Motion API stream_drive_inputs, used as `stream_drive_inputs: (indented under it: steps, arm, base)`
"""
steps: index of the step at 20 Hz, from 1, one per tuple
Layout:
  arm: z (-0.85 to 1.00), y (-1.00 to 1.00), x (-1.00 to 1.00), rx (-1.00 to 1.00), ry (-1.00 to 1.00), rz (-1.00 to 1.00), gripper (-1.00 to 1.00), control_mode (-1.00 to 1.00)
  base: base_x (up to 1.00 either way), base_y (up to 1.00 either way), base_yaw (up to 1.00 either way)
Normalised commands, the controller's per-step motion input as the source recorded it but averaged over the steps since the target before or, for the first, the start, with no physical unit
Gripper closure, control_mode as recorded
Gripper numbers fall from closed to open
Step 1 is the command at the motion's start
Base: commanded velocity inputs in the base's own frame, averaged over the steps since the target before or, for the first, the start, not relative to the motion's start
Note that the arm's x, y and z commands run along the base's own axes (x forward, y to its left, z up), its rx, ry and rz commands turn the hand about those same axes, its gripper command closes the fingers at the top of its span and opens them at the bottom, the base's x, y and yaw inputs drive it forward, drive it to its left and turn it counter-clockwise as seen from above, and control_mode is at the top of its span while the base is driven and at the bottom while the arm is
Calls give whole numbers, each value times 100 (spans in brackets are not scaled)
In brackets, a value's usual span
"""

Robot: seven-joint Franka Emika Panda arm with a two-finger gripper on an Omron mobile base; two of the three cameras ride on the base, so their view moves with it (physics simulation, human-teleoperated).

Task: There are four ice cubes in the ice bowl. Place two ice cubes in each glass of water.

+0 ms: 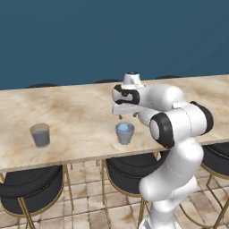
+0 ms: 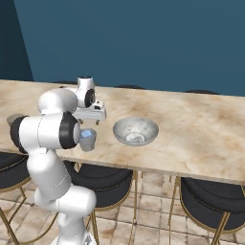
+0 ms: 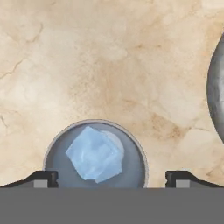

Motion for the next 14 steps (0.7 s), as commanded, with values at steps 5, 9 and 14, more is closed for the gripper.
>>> stream_drive_inputs:
  steps: [5, 9, 14]
  arm:
    - [3, -100, -57, 8, 8, -28, -100, -100]
    - [0, -100, -59, 9, 17, -37, -100, -100]
    - [28, -100, -9, 25, 21, -43, -100, -100]
  base:
    - [0, 0, 0]
    - [0, 0, 0]
    - [0, 0, 0]
